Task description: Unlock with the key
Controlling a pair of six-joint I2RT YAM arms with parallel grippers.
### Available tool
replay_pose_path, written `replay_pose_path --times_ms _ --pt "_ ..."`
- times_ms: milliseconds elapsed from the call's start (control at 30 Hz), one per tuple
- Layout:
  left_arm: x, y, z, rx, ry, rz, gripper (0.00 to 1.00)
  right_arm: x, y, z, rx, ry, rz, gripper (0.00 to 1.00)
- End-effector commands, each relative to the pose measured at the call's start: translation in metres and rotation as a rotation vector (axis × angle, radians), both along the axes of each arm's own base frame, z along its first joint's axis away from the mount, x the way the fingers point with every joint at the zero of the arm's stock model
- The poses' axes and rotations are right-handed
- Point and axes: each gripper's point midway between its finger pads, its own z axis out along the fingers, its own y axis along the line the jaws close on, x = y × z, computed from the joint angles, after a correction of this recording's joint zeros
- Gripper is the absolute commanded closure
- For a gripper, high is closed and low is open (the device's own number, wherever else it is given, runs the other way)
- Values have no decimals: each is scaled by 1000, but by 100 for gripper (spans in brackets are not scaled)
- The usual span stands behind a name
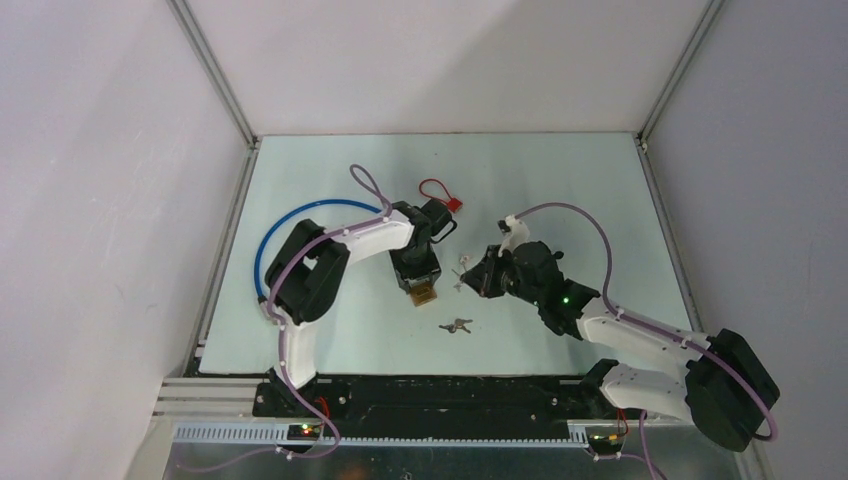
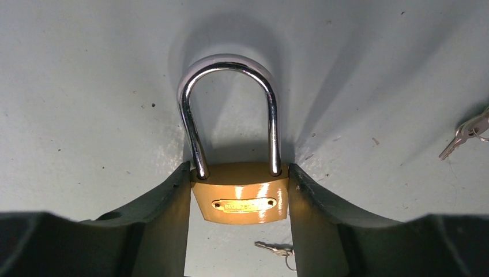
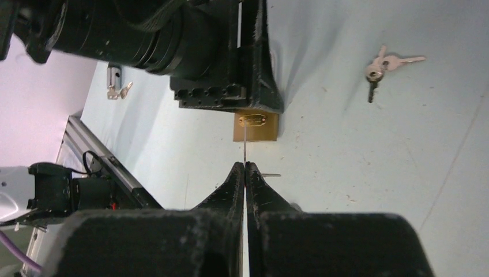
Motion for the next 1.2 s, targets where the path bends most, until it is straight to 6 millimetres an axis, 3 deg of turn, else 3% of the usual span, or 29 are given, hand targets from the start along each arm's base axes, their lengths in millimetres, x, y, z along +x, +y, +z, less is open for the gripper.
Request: replay_pose_path --times_ms 0,33,100,333,533,833,1167 --pt "-2 -2 4 -44 16 59 92 -6 17 20 79 -94 58 100" --pt "-1 -2 14 -69 -1 72 98 -11 19 17 83 -94 74 100" --pt "5 1 26 -99 -25 94 100 -17 24 17 111 -108 97 100" --pt "10 3 72 -220 -114 137 100 -30 42 21 191 -141 140 100" --pt "7 -3 97 -309 -146 150 100 -36 57 13 209 -120 165 100" --pt "5 -8 118 -380 -179 155 100 -29 59 -4 183 -85 106 100" --pt "4 -13 123 -417 -179 163 100 -23 54 -11 162 -74 59 100"
